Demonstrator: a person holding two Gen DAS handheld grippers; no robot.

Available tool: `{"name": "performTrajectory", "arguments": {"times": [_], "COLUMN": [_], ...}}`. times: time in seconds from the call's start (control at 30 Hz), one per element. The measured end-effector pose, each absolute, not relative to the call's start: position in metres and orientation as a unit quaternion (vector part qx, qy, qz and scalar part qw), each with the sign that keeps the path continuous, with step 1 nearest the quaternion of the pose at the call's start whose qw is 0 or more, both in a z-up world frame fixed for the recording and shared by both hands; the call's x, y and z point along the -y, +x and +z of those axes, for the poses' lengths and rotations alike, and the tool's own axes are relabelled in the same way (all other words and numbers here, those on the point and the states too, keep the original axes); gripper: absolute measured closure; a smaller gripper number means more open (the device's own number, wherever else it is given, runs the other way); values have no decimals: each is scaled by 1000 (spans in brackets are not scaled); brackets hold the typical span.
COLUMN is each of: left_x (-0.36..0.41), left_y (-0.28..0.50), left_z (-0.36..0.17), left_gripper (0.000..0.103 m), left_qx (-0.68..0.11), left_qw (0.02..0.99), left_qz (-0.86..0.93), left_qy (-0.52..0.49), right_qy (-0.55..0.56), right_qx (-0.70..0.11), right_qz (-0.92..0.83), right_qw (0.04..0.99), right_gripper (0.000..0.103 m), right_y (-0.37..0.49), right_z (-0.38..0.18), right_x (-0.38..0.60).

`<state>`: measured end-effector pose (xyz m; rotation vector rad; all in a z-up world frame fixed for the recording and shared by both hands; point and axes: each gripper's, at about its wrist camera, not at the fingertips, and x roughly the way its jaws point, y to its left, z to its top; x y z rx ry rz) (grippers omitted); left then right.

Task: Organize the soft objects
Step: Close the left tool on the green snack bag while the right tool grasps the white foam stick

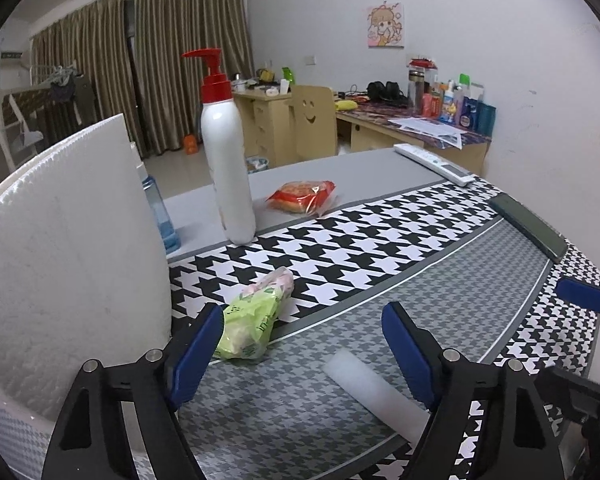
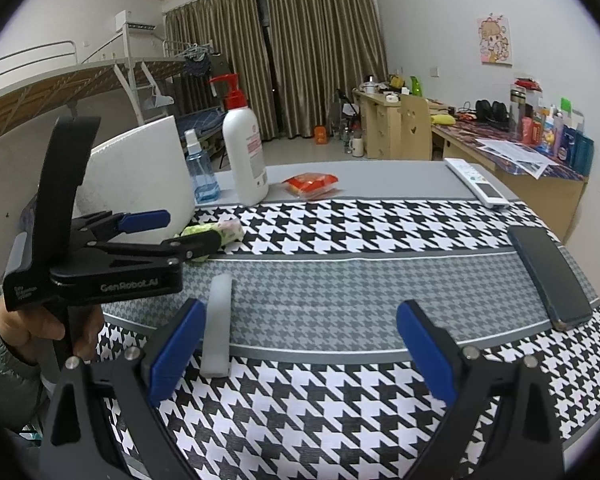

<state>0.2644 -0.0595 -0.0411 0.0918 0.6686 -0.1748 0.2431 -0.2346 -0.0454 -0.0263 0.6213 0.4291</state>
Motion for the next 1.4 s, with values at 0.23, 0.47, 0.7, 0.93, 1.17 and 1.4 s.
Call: {"name": "performTrajectory", "arguments": {"times": [0.23, 0.47, 0.7, 0.93, 1.17, 1.4], "left_x": [57, 54, 50, 48, 43, 42], "left_y": [271, 277, 282, 285, 284, 272], "left_z": [-49, -58, -62, -68, -67, -54], "left_gripper": [33, 46, 55, 74, 86, 87], "left_qx": [-341, -355, -365, -379, -377, -355], "left_qw": [936, 931, 928, 923, 924, 932], "left_qz": [-82, -72, -60, -48, -48, -65], "left_qy": [44, 41, 42, 51, 44, 33], "right_qy": [-12, -19, -30, -48, -59, -70], "right_qx": [-316, -326, -336, -349, -366, -379], "right_qz": [223, 237, 255, 261, 270, 272], "right_qw": [922, 915, 906, 899, 889, 882], "right_gripper": [5, 5, 5, 5, 15, 27], "right_y": [247, 249, 250, 250, 252, 254], "right_z": [-51, -55, -60, -67, -74, -78], "right_x": [226, 217, 204, 192, 182, 176]}}
